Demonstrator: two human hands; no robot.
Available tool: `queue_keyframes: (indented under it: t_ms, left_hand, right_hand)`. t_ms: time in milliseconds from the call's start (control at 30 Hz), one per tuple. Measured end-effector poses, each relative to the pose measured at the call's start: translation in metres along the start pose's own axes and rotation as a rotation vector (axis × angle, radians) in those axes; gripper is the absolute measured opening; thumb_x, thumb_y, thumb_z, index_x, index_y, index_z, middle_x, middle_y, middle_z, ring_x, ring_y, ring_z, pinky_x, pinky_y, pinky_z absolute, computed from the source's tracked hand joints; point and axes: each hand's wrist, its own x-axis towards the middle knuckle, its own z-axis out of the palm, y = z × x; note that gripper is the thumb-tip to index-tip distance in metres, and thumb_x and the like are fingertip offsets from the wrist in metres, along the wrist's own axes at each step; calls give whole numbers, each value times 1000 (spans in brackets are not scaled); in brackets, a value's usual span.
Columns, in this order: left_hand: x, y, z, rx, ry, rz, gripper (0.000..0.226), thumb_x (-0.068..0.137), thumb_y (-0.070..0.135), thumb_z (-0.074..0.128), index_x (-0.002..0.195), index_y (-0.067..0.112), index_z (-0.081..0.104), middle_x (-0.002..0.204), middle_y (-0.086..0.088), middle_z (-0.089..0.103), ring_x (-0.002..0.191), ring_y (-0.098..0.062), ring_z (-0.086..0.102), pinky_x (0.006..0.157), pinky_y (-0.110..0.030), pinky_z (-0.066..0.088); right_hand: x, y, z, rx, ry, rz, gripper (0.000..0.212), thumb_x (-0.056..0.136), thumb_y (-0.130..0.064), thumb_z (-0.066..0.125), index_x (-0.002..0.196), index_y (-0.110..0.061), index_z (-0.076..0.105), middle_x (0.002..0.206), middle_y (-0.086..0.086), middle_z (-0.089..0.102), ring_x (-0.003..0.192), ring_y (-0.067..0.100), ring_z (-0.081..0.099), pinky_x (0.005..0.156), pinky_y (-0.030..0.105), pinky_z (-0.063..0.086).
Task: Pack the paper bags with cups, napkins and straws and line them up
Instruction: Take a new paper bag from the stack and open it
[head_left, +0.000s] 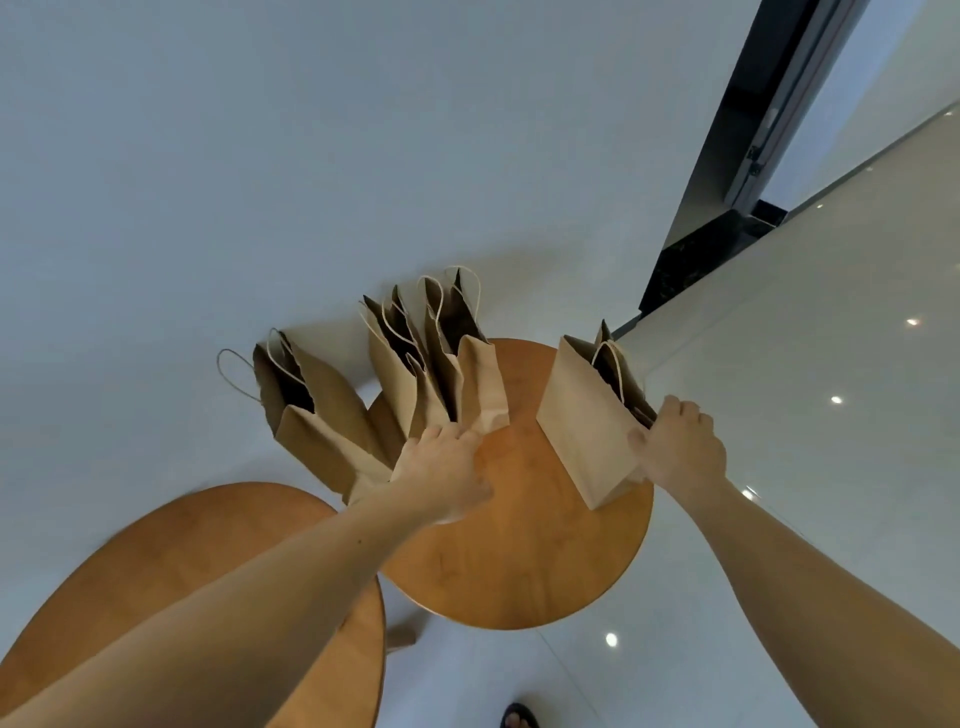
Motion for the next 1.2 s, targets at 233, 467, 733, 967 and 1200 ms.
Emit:
queue_keyframes:
  t_ms: [233, 467, 733, 967, 1200]
  left_hand:
    - [-8, -20, 7, -21, -13, -52, 67, 90, 43, 56, 151, 25, 33, 152, -1, 38, 139, -25, 33, 112, -45, 35]
    - [-53, -59, 7, -58, 44, -75, 66, 90, 48, 59, 148, 26, 38, 147, -1, 43, 134, -26, 39, 110, -45, 38]
    - [-159, -165, 12, -198, 110, -168, 57, 92, 45, 56, 142, 23, 43, 141, -3, 48, 127, -26, 44, 101, -41, 42]
    - [-261, -282, 38, -315, 103, -414, 57, 89, 42, 57, 140, 19, 44, 138, -7, 47, 127, -29, 44, 98, -43, 43]
    - [-314, -349, 81, -459, 96, -567, 49, 89, 55, 56, 122, 18, 54, 119, -3, 57, 108, -25, 54, 91, -40, 51]
  right_hand:
    - [9, 3, 21, -50, -104, -51, 26, 100, -19, 42, 75, -16, 44, 67, -3, 45, 66, 18, 53, 50, 25, 28]
    - [-76, -53, -8, -105, -65, -275, 33, 101, -29, 40, 69, -23, 40, 62, -7, 43, 53, 7, 42, 48, 21, 25]
    - [-204, -185, -44, -130, 44, -623, 27, 99, -30, 47, 73, -21, 49, 60, -5, 49, 51, 10, 48, 47, 23, 36]
    - [-299, -318, -21, 36, 29, -926, 24, 97, -20, 52, 74, -15, 48, 64, -1, 51, 54, 15, 48, 52, 22, 36]
    - [-353, -401, 41, 5, -36, -1023, 19, 95, -15, 54, 76, -10, 54, 65, 2, 50, 56, 19, 51, 50, 28, 40]
